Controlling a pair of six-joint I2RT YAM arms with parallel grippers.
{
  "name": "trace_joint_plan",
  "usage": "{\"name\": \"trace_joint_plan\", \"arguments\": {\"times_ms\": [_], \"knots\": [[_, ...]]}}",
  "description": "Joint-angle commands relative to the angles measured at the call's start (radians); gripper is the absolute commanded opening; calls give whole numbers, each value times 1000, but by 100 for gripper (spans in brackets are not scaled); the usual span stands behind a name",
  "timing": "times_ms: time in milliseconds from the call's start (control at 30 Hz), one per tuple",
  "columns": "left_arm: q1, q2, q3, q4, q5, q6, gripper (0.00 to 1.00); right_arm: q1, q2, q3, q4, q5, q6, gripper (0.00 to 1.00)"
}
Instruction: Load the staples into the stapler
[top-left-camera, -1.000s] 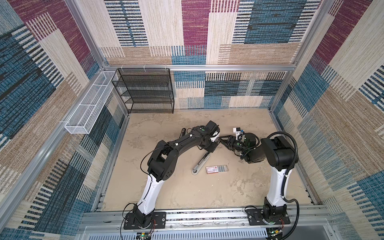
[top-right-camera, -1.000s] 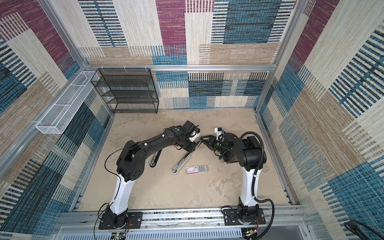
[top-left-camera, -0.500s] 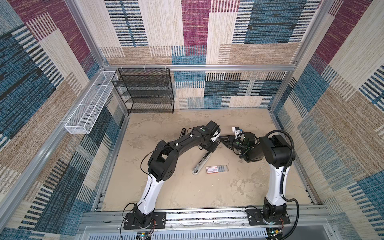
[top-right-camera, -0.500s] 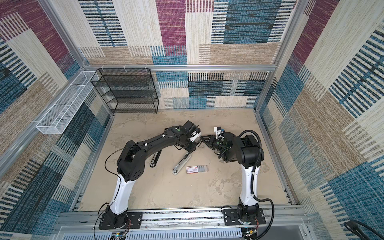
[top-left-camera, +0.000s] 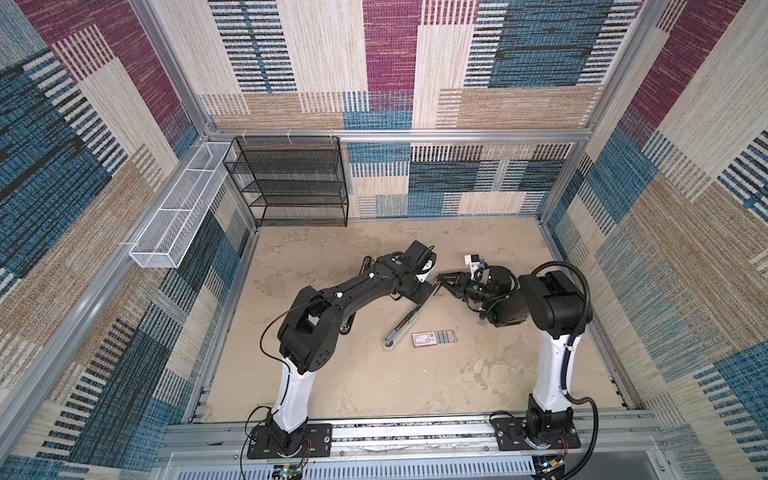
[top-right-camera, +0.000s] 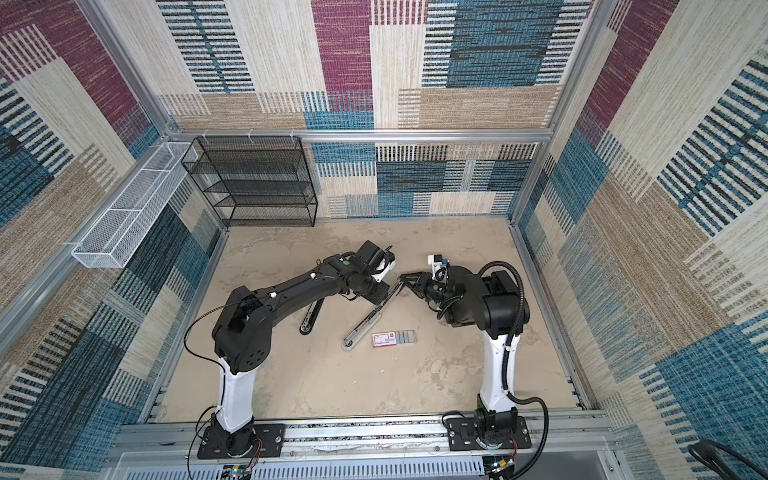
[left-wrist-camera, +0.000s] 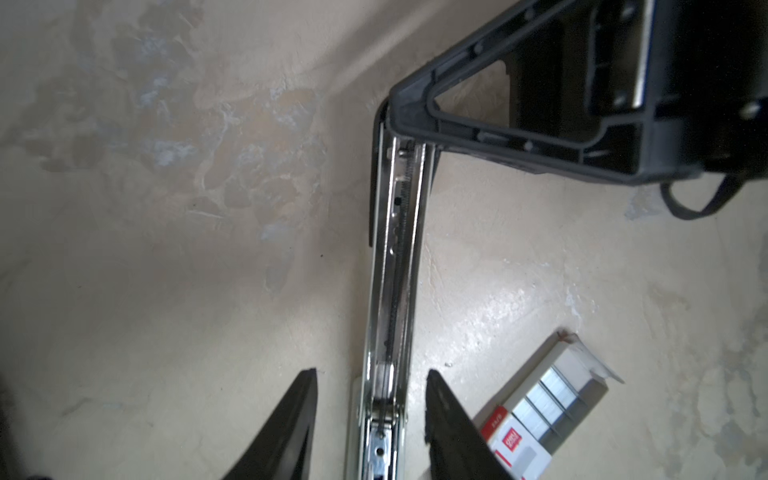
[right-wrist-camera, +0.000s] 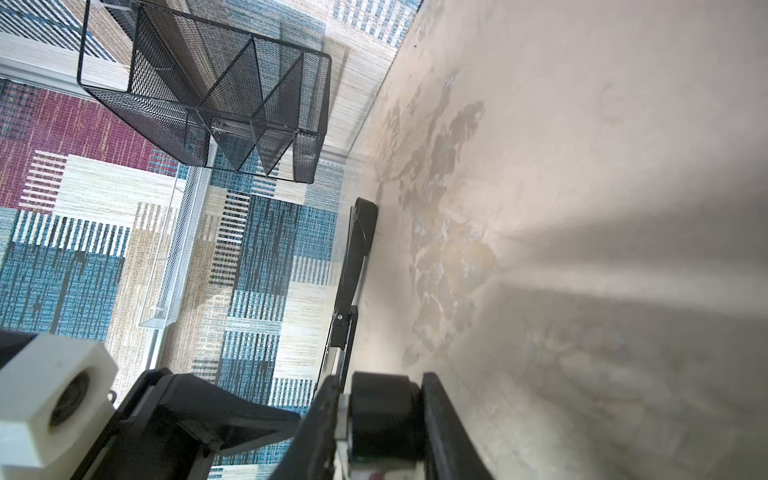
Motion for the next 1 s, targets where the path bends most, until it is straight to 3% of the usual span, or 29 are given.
{"name": "trace_joint_plan", "arguments": {"times_ms": [0,233,433,533,700,967], "knots": [[2,-89,-86,70,-56,-33,47,-6,-25,-7,29,14,-10,18],[6,-392,-446,260,-114,-83,55,-25,-48,-21,20,20,-19,18],[6,-573,-729,458,-81,-110,54,-27,-53,-14,-5,18,-32,18],[11,-616,-836,552,-71,-116,54,-27,-54,-15,-12,20,-38,18],[16,-679,-1070,856,13,-95,52,-27,-46,-12,-14,16,-39,18],[19,-600,-1152,993,87,-102,48,-27,-34,3,-16,8,-39,18]]}}
